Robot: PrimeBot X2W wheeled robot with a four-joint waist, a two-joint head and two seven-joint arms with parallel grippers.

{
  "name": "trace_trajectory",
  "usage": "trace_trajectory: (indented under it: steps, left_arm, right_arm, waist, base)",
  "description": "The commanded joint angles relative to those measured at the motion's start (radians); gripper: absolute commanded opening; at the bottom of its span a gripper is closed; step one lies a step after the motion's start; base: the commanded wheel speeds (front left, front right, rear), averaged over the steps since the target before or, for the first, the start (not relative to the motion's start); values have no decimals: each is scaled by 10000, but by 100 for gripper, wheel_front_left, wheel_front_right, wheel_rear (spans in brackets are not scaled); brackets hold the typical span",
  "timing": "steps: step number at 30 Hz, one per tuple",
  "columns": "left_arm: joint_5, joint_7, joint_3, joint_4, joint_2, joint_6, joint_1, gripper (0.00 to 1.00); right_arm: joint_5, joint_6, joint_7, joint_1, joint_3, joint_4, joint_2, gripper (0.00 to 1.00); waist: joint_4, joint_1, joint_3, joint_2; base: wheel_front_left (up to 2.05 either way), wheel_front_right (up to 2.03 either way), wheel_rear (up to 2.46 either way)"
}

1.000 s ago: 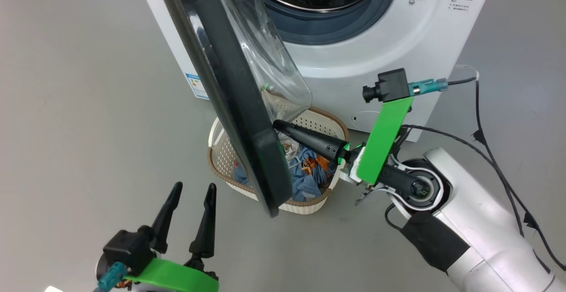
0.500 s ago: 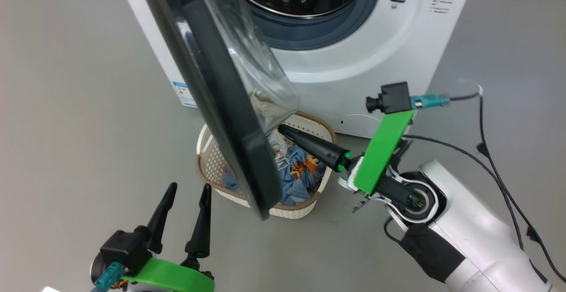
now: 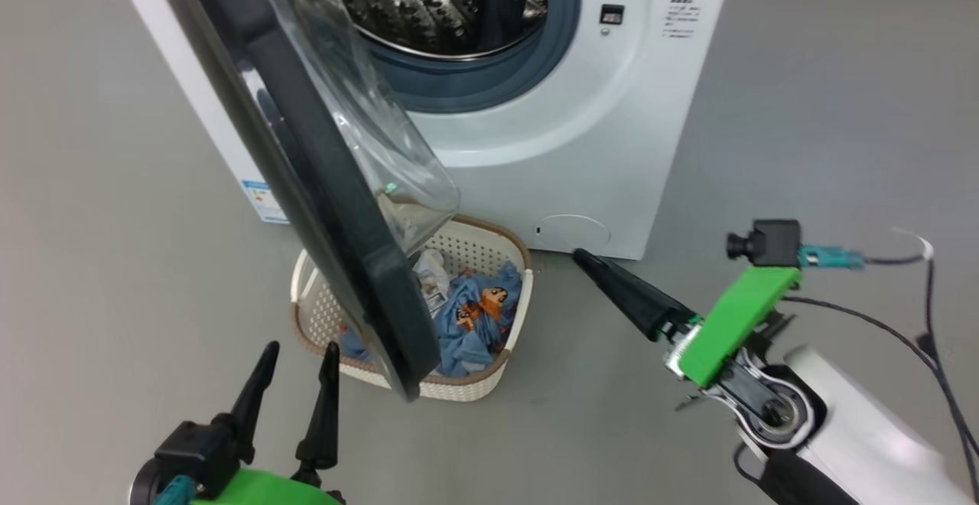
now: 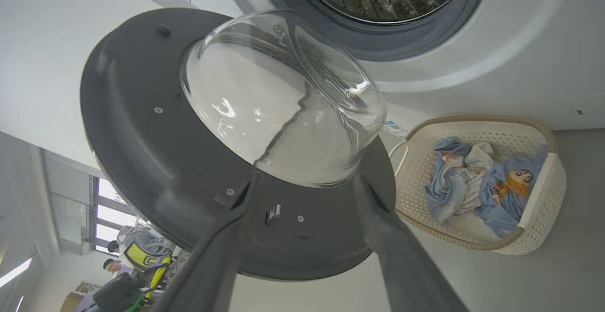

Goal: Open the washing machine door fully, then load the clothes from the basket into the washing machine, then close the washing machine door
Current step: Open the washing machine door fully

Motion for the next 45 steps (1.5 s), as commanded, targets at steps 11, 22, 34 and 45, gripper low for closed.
trace_trajectory:
  steps: [11,22,34,45]
  left_arm:
    - [99,-65,749,-294,334,-26,202,100]
    - [106,-65,1094,-422,411,-26,512,100]
    - [146,-65,1304,-470,391,-27,785,100]
    - [165,-65,1418,-478,386,-27,961,100]
  right_arm:
    - [74,31,-1901,1413,160,88,-1234,100]
    - [-393,31,-3338,2167,569,443,-2089,100]
    - [-2576,31,-3993,3191,-684,1374,-2184,100]
    - [-6258,31,-3996,4590,-4244,845,-1001,100]
  waist:
    - [-930,0,-330,0]
    - [-1404,0,-451,0]
    - [-1581,0,-618,0]
    - [-1574,0,-801,0]
  base:
    - [0,0,0]
    - [0,0,0]
    - [0,0,0]
    - [0,0,0]
